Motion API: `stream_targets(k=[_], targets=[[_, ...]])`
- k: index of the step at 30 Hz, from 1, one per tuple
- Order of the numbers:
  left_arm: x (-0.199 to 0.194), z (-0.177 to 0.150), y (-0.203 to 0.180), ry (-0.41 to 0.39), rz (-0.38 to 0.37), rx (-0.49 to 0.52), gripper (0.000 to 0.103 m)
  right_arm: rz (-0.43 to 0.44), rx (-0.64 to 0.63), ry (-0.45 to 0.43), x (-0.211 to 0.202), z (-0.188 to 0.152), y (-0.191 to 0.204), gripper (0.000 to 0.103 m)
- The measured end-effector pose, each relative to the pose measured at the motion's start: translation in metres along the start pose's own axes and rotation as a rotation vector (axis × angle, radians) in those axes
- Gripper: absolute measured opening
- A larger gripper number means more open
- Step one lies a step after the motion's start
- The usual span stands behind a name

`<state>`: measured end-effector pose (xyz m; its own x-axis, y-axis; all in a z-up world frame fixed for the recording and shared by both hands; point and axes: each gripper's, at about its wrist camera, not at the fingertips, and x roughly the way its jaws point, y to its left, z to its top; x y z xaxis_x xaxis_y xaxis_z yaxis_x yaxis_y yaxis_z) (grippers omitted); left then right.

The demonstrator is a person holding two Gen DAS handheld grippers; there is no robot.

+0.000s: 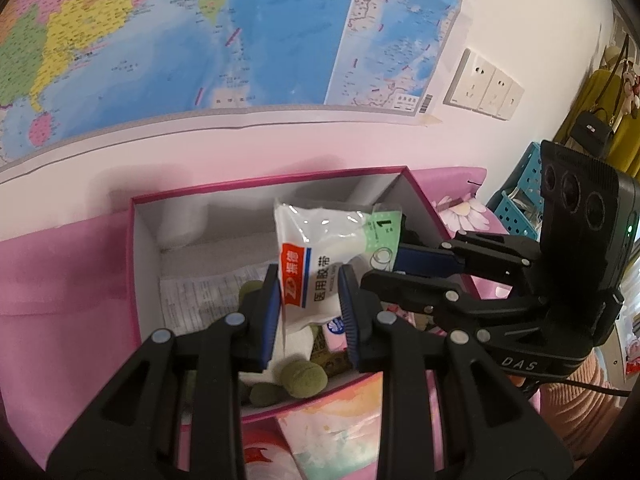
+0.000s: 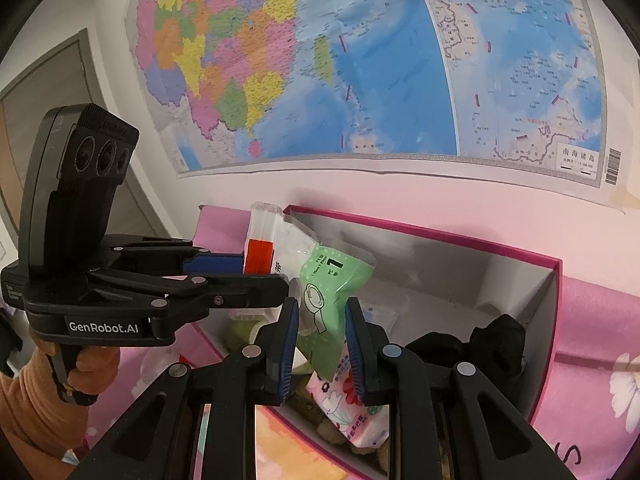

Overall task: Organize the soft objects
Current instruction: 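Lower the medical bag into the pink box and open the left gripper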

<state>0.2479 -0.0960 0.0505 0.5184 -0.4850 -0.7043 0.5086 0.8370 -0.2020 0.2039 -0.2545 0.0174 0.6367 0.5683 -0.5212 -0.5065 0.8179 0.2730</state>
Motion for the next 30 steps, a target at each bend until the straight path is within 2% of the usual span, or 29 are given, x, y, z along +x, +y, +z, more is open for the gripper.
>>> stream_targets(k=[30], targets=[[0.017,0.000,0.009,0.059,0.029,-0.015,0.030,-0.026,0.059,0.055,0.021,0.006,-0.007,0.026]])
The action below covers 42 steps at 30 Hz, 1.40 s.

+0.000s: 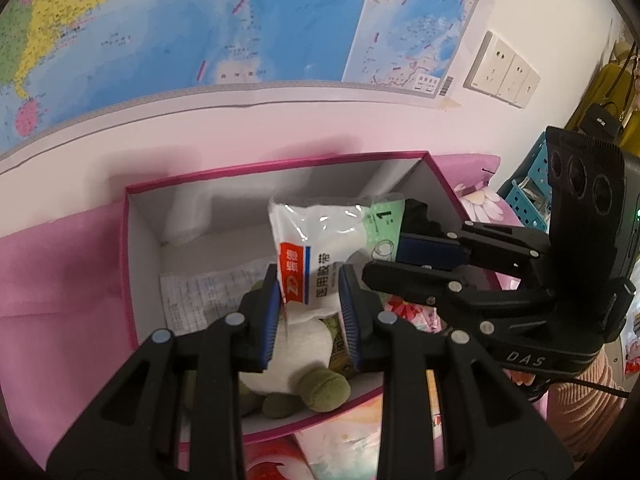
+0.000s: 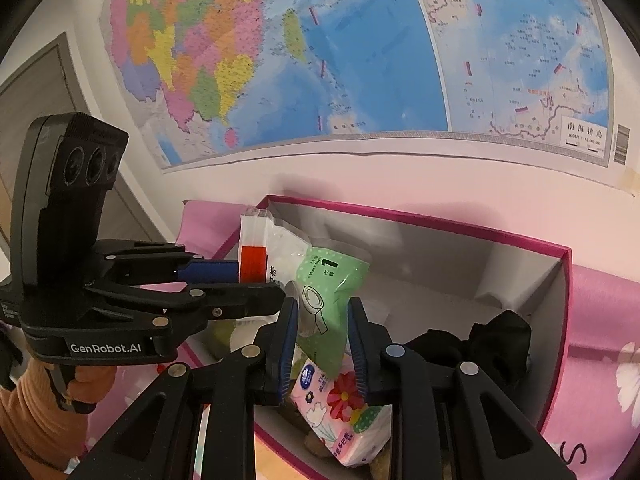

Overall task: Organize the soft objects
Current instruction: 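Lower the medical bag into the pink box and open the left gripper, then move the left gripper back down to the peach squeeze pouch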

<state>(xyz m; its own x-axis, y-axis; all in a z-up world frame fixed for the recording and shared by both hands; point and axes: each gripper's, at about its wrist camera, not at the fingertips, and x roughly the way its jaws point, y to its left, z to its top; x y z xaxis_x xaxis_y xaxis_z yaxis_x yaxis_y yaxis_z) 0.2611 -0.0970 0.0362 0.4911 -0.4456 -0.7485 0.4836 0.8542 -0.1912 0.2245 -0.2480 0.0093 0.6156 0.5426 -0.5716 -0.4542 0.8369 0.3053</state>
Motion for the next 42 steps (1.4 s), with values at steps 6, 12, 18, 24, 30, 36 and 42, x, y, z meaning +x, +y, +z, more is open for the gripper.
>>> stream_targets(k=[6,12,18,24,30,36,42], targets=[[0.002,0.002,0.000,0.012,0.009,-0.006,0.030,-0.003,0.005,0.005,0.001,0.002,0.000,0.026],[0.009,0.007,-0.001,0.035,0.033,-0.020,0.030,-0.017,0.024,0.015,0.006,0.005,-0.001,0.027],[0.013,0.007,-0.001,0.050,0.061,-0.032,0.030,-0.072,0.033,0.004,0.009,0.009,-0.002,0.033],[0.006,0.004,-0.001,0.029,0.094,-0.033,0.038,-0.126,0.035,-0.019,0.003,0.008,-0.002,0.035],[-0.028,-0.009,-0.010,-0.092,0.128,0.017,0.038,-0.077,0.005,-0.071,-0.022,-0.003,0.001,0.035],[-0.082,-0.048,-0.023,-0.244,0.114,0.085,0.052,-0.035,-0.117,-0.158,-0.067,-0.033,0.016,0.043],[-0.109,-0.089,-0.032,-0.291,0.098,0.111,0.052,0.021,-0.161,-0.166,-0.099,-0.078,0.031,0.050]])
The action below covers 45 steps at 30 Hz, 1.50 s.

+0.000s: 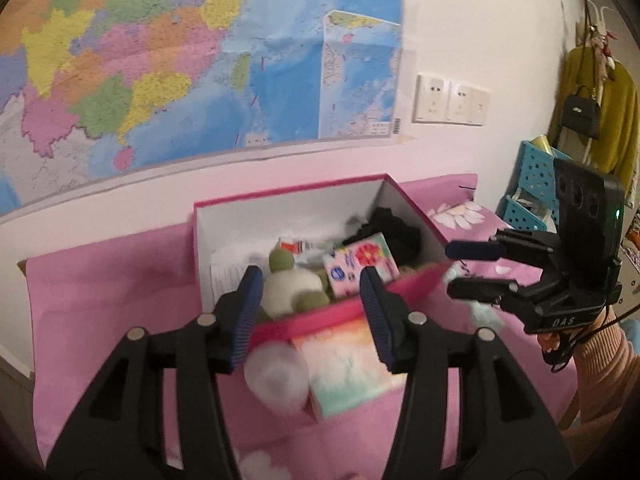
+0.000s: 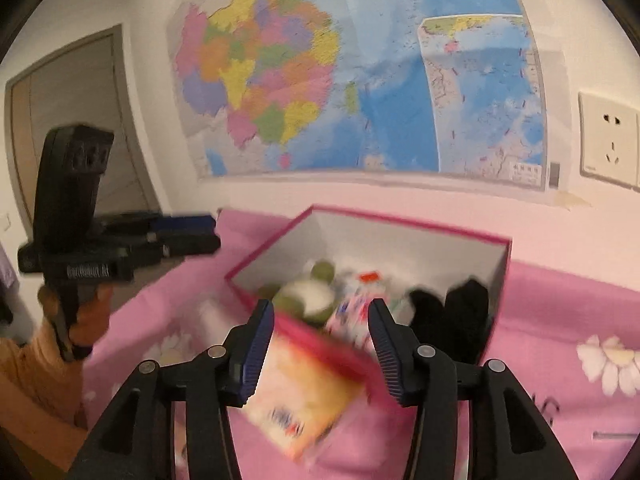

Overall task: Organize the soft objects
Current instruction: 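Move the left gripper back down to the peach squeeze pouch, then close the left gripper on the peach pouch and lift it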

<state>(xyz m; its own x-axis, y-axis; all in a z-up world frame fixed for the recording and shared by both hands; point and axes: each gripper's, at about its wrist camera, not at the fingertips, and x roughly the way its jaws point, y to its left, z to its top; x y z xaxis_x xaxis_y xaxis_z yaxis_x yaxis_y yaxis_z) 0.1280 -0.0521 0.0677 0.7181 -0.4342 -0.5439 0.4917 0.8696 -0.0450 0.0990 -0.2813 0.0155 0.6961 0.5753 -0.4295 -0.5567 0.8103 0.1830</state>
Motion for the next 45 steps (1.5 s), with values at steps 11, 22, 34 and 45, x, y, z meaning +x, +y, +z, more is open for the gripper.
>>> stream_targets(k=[11,22,34,45], targets=[[-0.011,-0.084,0.000,0.117,-0.001,-0.057,0.052,-0.002,0.007,0.127,0.000,-0.056,0.045,0.061],[-0.030,-0.160,0.021,0.227,-0.013,-0.186,0.052,0.167,0.035,0.276,0.040,-0.101,0.100,0.061],[-0.029,-0.188,0.017,0.287,-0.103,-0.269,0.052,0.170,0.099,0.326,0.052,-0.104,0.097,0.061],[-0.020,-0.199,0.000,0.345,-0.175,-0.265,0.053,0.180,0.103,0.366,0.064,-0.110,0.101,0.058]])
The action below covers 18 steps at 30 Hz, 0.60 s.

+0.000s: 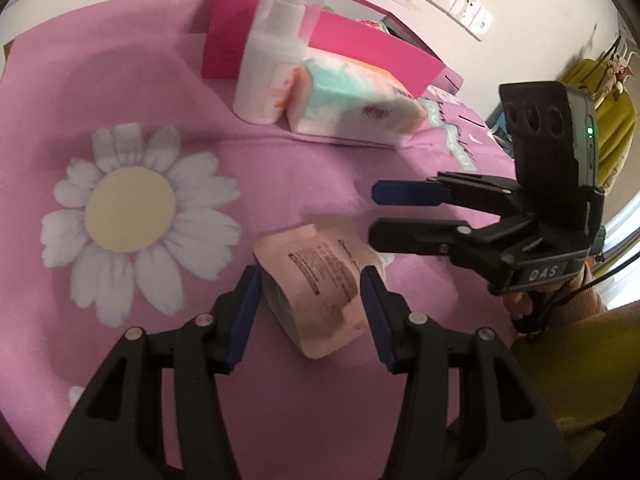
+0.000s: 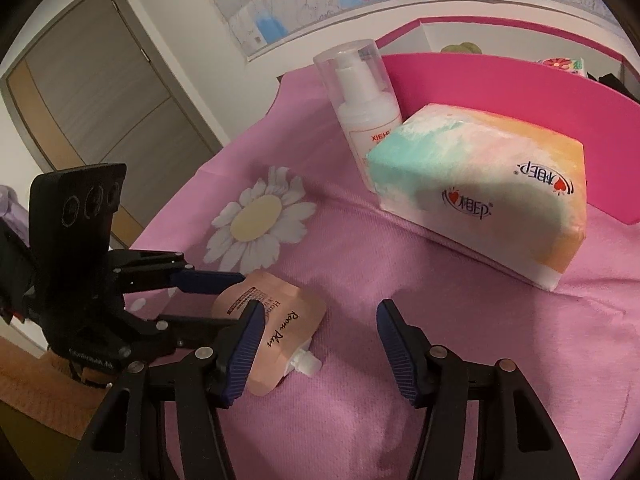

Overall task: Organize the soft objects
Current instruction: 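Close the left gripper on the peach pouch and lift it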

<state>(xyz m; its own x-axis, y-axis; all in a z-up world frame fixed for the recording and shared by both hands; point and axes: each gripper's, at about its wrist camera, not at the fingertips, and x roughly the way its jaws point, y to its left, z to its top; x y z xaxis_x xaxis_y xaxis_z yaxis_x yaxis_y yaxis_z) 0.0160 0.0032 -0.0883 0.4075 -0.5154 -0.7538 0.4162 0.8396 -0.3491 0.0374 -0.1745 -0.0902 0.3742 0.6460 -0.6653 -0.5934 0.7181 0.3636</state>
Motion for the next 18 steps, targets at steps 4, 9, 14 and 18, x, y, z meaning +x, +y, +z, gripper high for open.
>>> stream_targets(k=[4,9,14,18], targets=[[0.002,-0.001,-0.003,0.004,0.000,0.010,0.052,0.000,0.013,0.010,0.003,-0.003,-0.002,0.054],[0.000,-0.001,-0.001,0.003,-0.002,0.001,0.044,0.014,0.014,0.014,0.004,-0.006,-0.002,0.049],[0.000,-0.003,-0.003,0.008,-0.013,0.004,0.038,0.036,-0.006,0.030,0.008,-0.008,0.004,0.045],[0.000,-0.003,-0.004,0.013,-0.009,0.001,0.038,0.044,-0.003,0.038,0.011,-0.010,0.008,0.042]])
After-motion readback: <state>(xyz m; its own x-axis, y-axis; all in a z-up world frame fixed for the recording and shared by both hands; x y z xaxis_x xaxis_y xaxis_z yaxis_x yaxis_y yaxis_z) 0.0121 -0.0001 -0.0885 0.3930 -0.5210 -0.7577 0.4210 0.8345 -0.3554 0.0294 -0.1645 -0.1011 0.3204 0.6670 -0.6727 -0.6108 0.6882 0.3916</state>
